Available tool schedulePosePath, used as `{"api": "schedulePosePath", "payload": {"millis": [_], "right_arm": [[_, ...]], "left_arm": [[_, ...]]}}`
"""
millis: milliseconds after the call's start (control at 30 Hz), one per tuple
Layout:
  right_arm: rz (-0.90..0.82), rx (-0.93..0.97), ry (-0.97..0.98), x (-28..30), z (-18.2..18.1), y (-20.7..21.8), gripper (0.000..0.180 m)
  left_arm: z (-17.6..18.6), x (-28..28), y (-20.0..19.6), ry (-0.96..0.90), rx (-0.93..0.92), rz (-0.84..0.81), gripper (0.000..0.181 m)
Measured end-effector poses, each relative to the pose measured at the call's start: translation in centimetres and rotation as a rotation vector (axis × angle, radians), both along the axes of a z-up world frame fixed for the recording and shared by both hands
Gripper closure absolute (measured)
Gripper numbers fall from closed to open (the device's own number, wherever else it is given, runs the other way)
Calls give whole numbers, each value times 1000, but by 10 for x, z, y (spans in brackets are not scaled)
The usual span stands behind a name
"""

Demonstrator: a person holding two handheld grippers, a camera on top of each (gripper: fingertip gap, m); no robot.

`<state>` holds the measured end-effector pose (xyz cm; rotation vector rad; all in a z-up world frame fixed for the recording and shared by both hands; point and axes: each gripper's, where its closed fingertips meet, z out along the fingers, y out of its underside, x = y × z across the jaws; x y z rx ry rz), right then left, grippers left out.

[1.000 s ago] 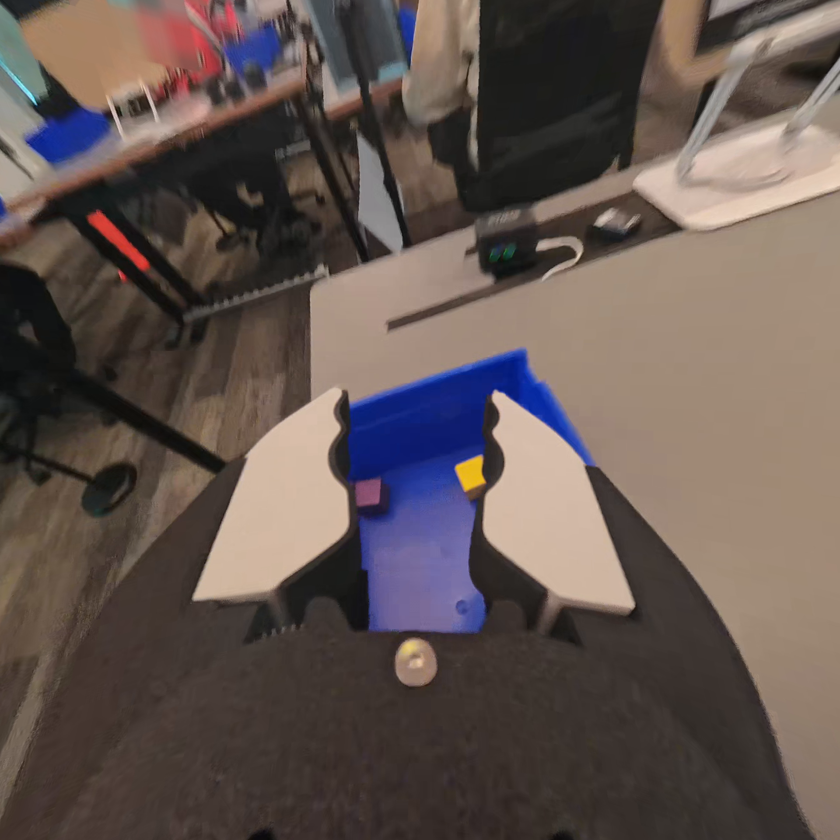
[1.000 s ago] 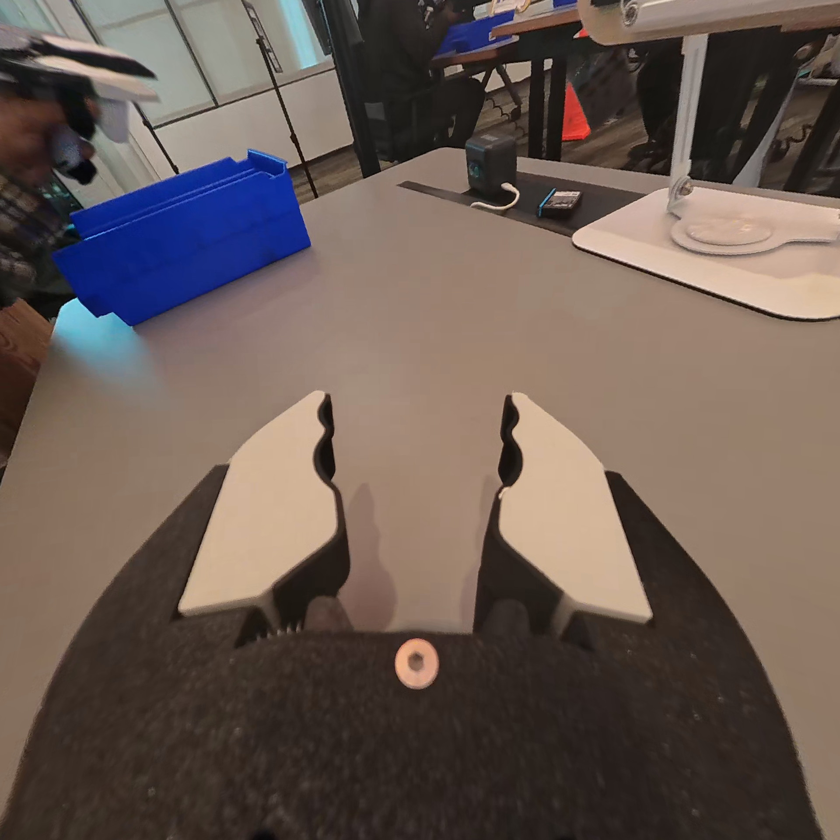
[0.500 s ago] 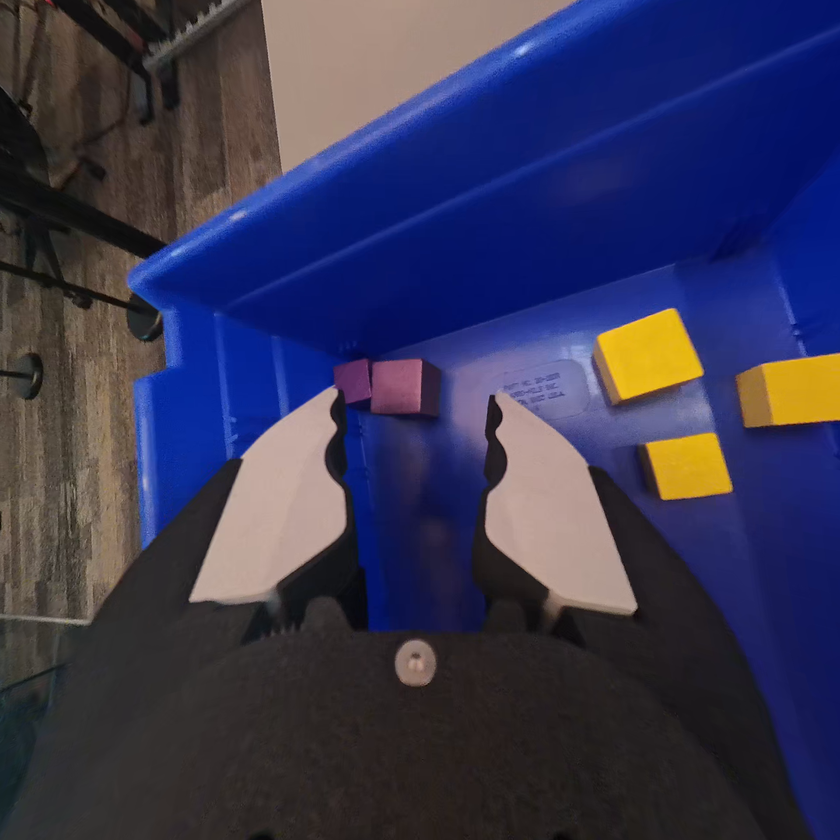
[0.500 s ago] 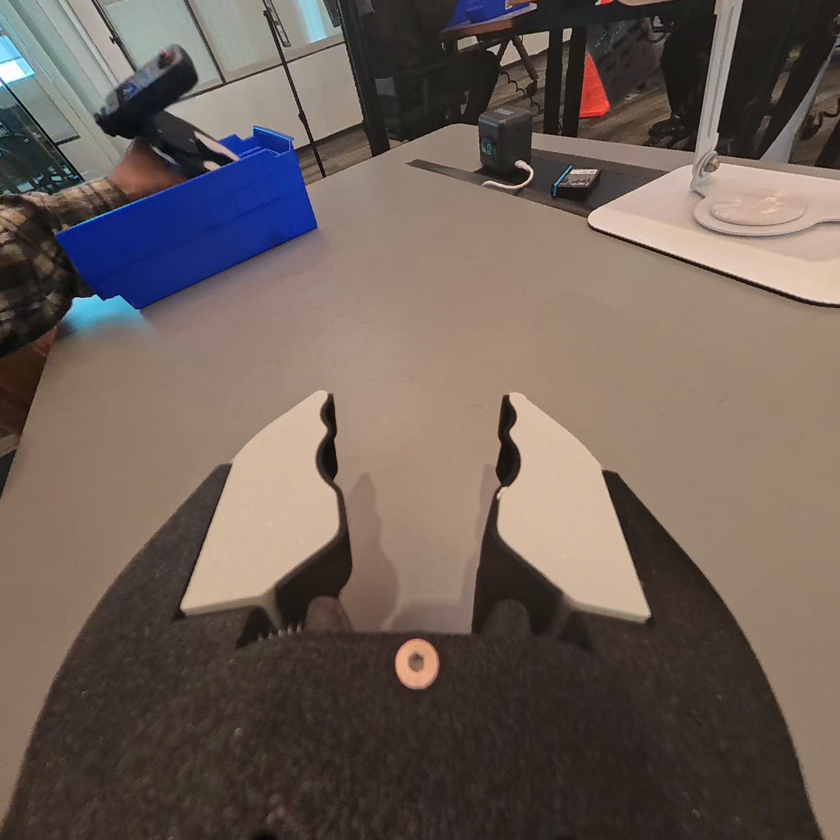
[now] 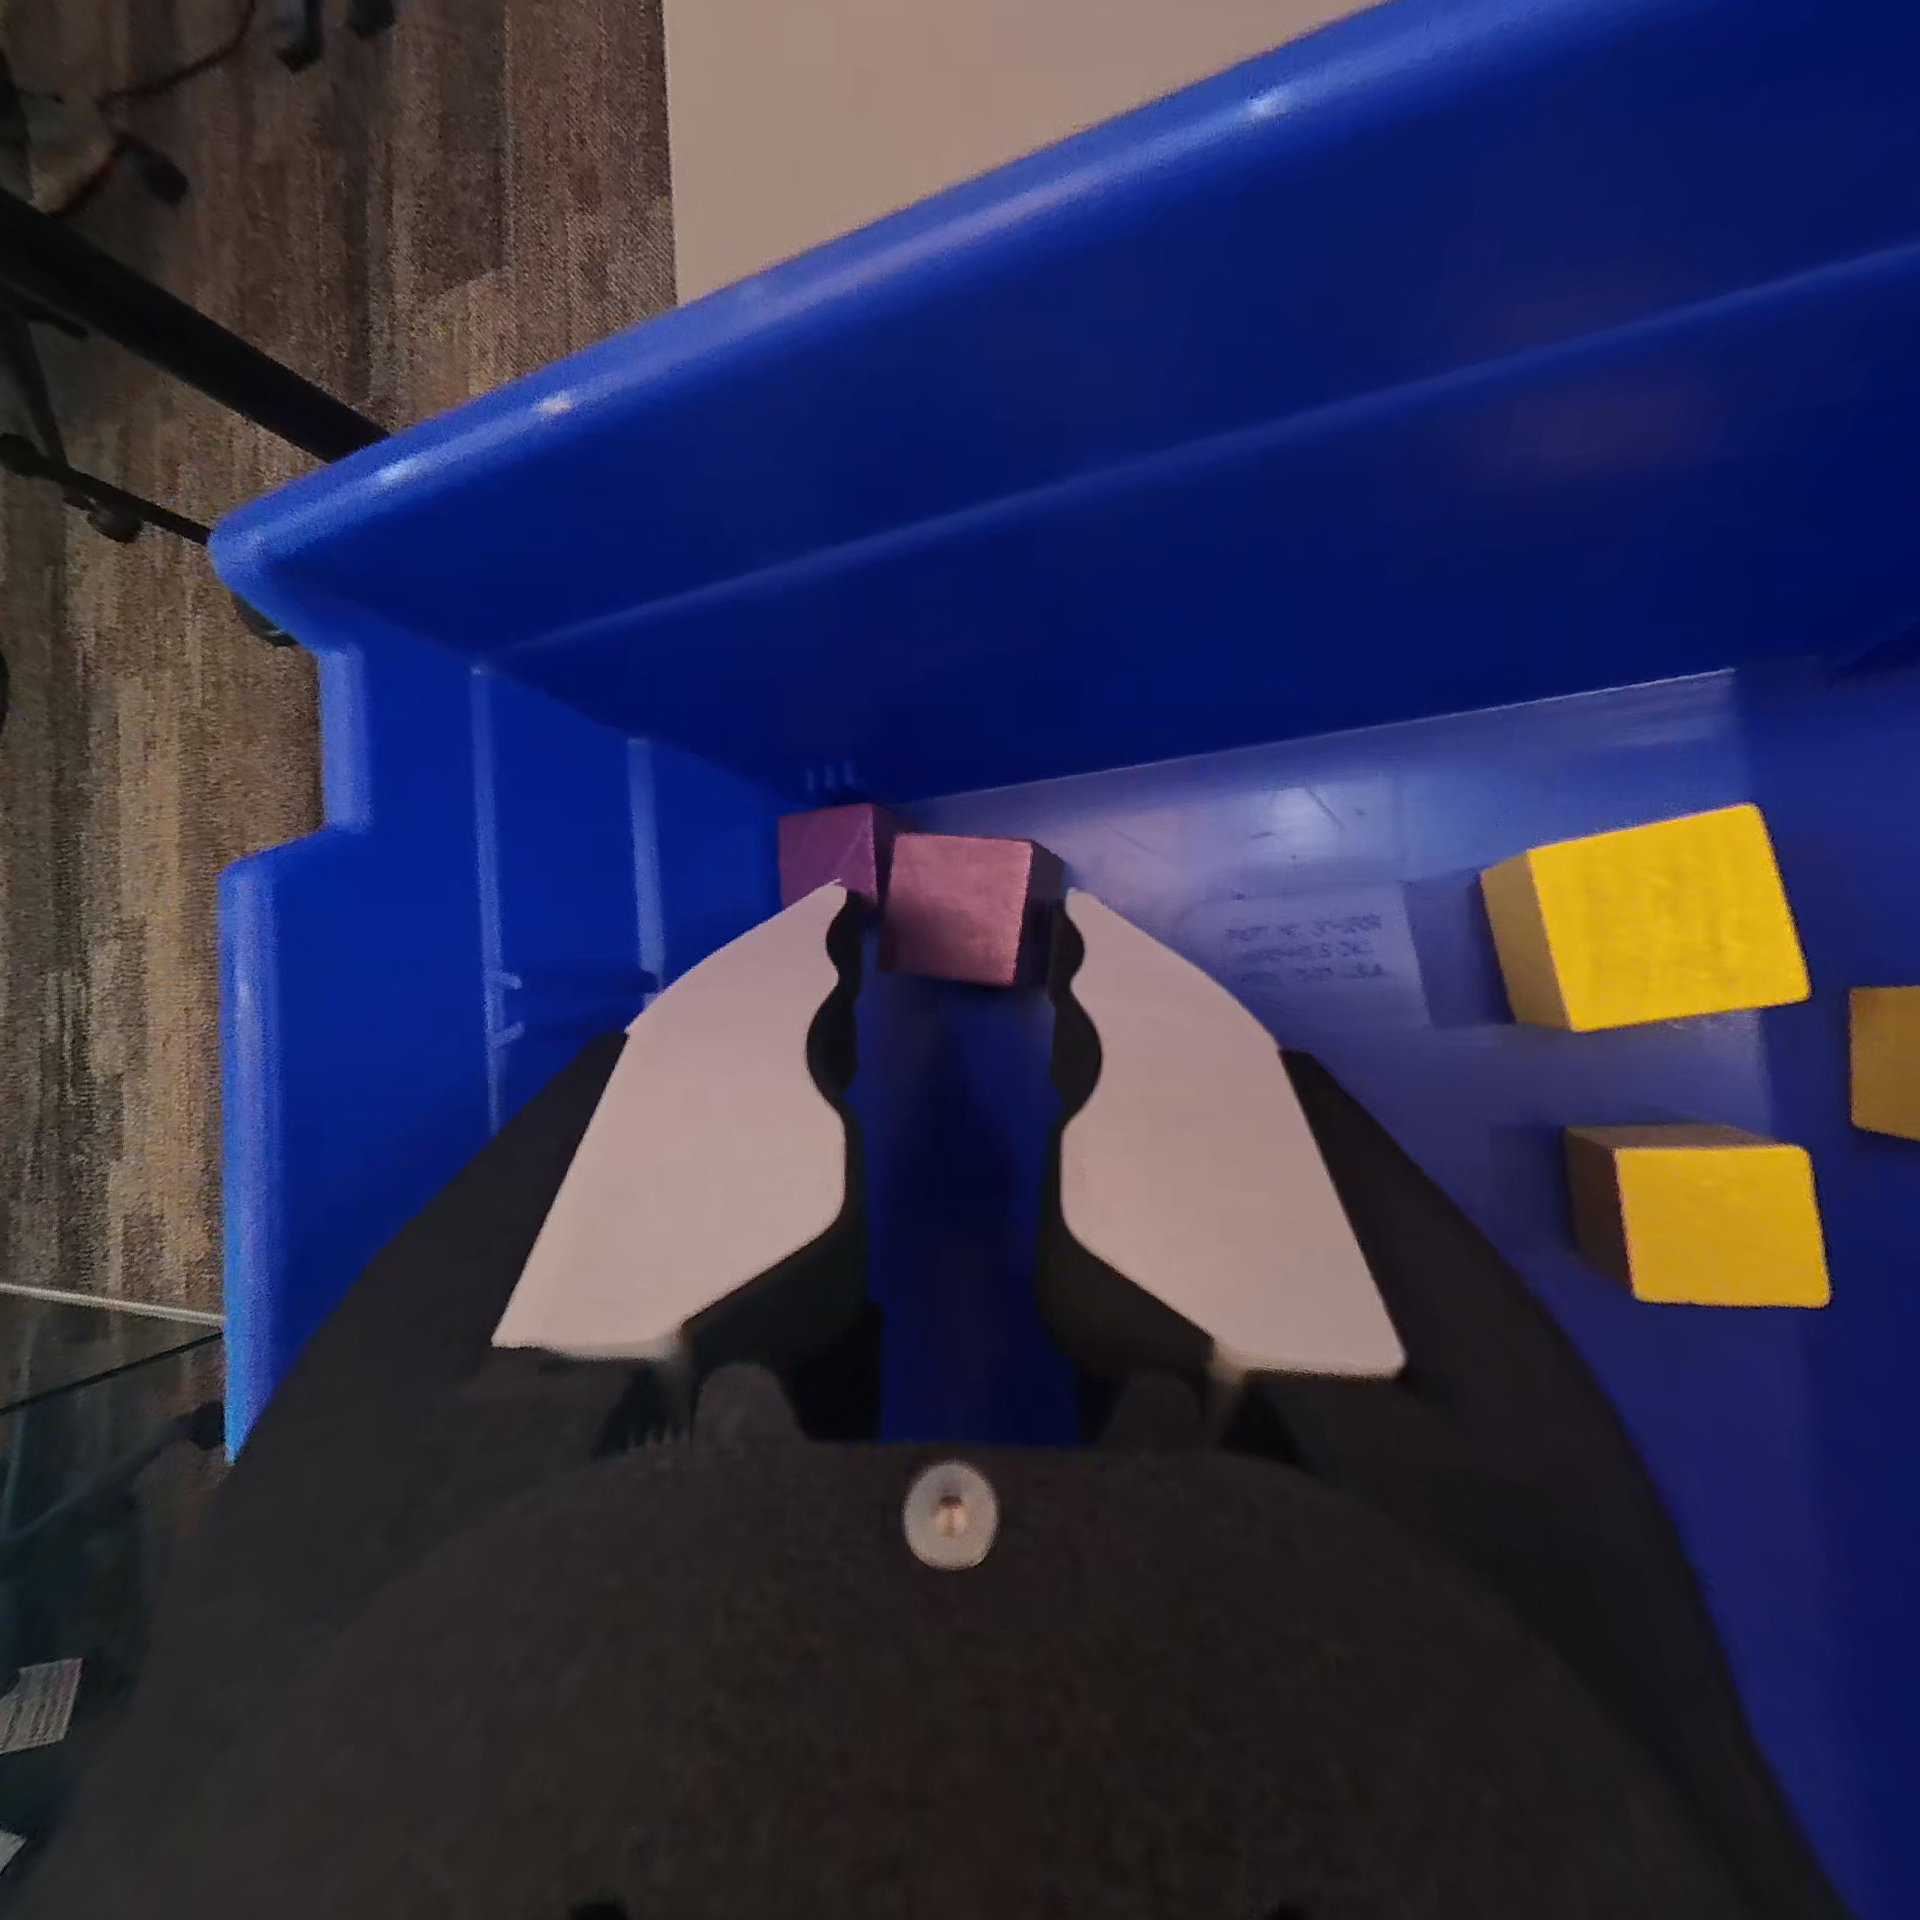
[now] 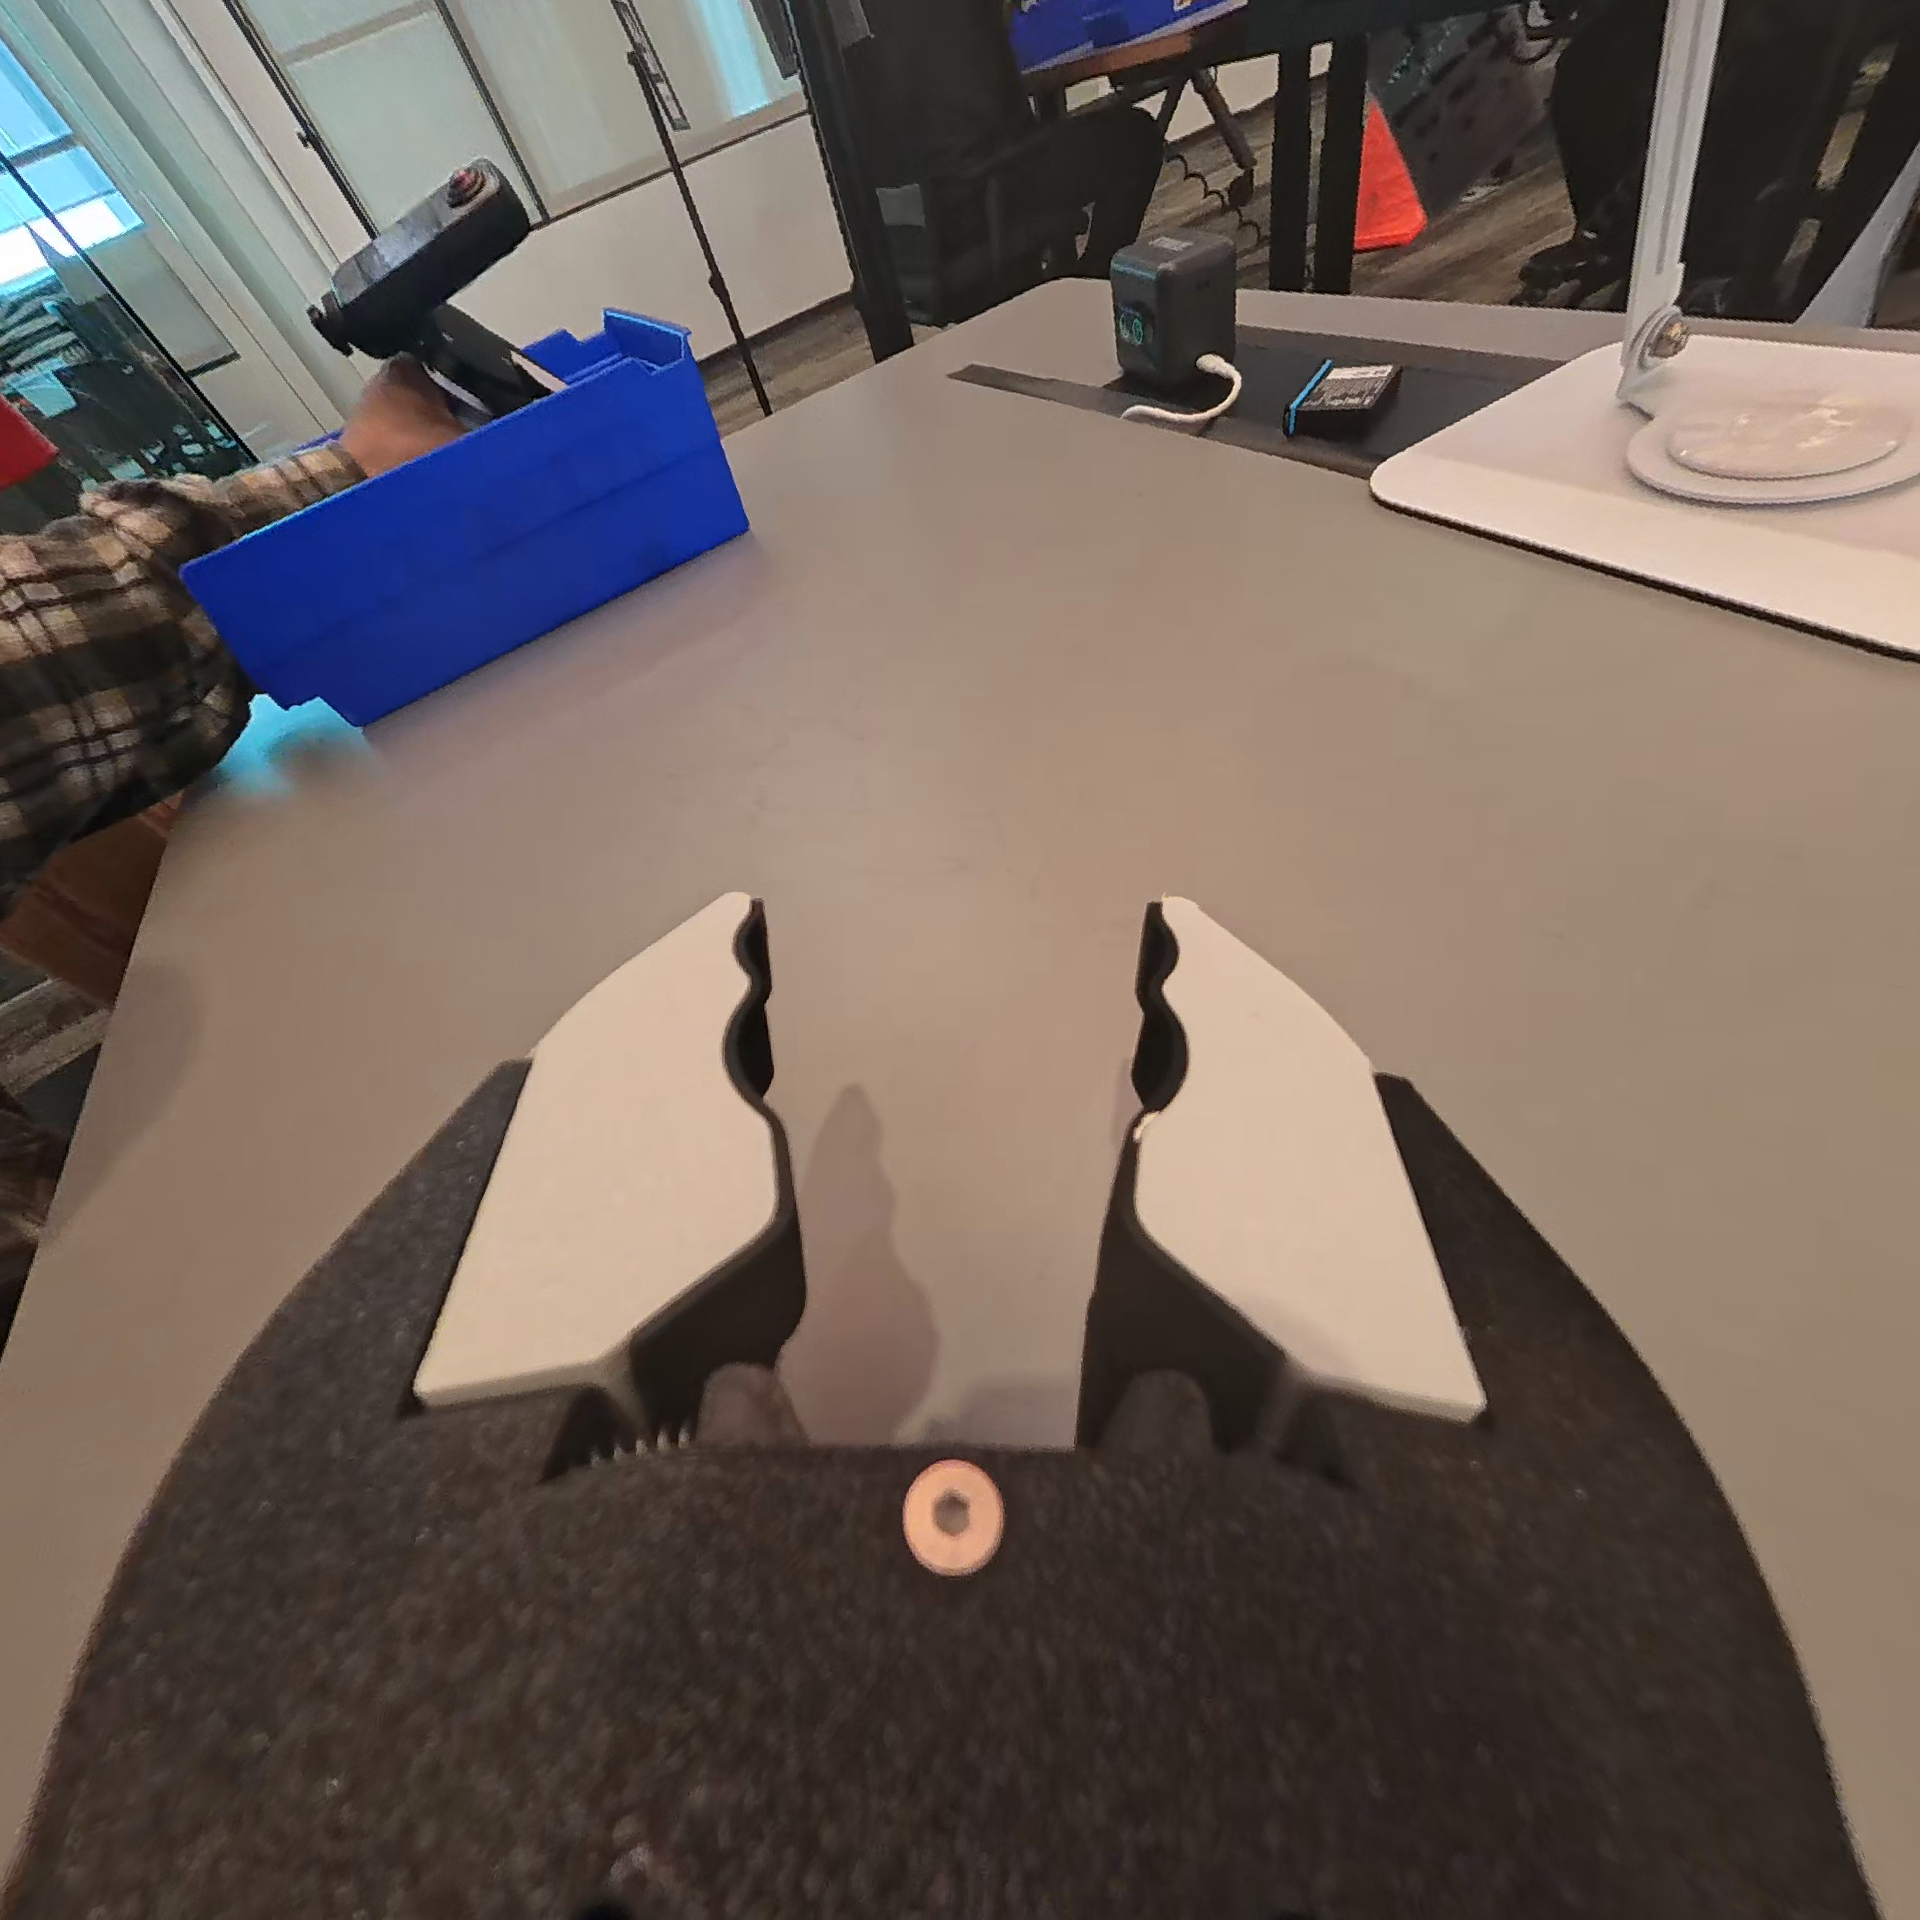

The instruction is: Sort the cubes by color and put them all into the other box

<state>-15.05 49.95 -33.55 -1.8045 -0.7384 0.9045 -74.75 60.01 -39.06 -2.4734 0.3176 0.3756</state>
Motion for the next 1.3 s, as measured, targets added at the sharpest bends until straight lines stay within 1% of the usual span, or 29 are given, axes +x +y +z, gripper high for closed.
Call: {"api": "schedulePosePath", "payload": {"millis": [100, 533, 733, 867, 1033, 1133, 1233, 1300], "right_arm": [[-6, 8, 3, 1, 2, 0, 112], [-2, 13, 9, 1, 5, -1, 113], [6, 5, 22, -1, 5, -2, 113], [16, 0, 28, -3, 5, -4, 113], [27, -7, 49, -4, 8, -6, 113], [31, 5, 37, -6, 9, -8, 112], [45, 27, 24, -10, 11, -11, 112], [59, 44, 27, -13, 14, -14, 111]], "left_arm": [[0, 1, -2, 21, 6, -9, 150], [0, 14, -11, 84, -8, -93, 151], [19, 19, -16, 70, 79, -128, 151], [47, 29, -21, 26, 188, -171, 152], [110, 64, -32, -18, 365, -302, 152], [153, 109, -43, -39, 455, -413, 152], [190, 177, -60, -104, 530, -560, 153], [208, 229, -74, -181, 578, -663, 153]]}}
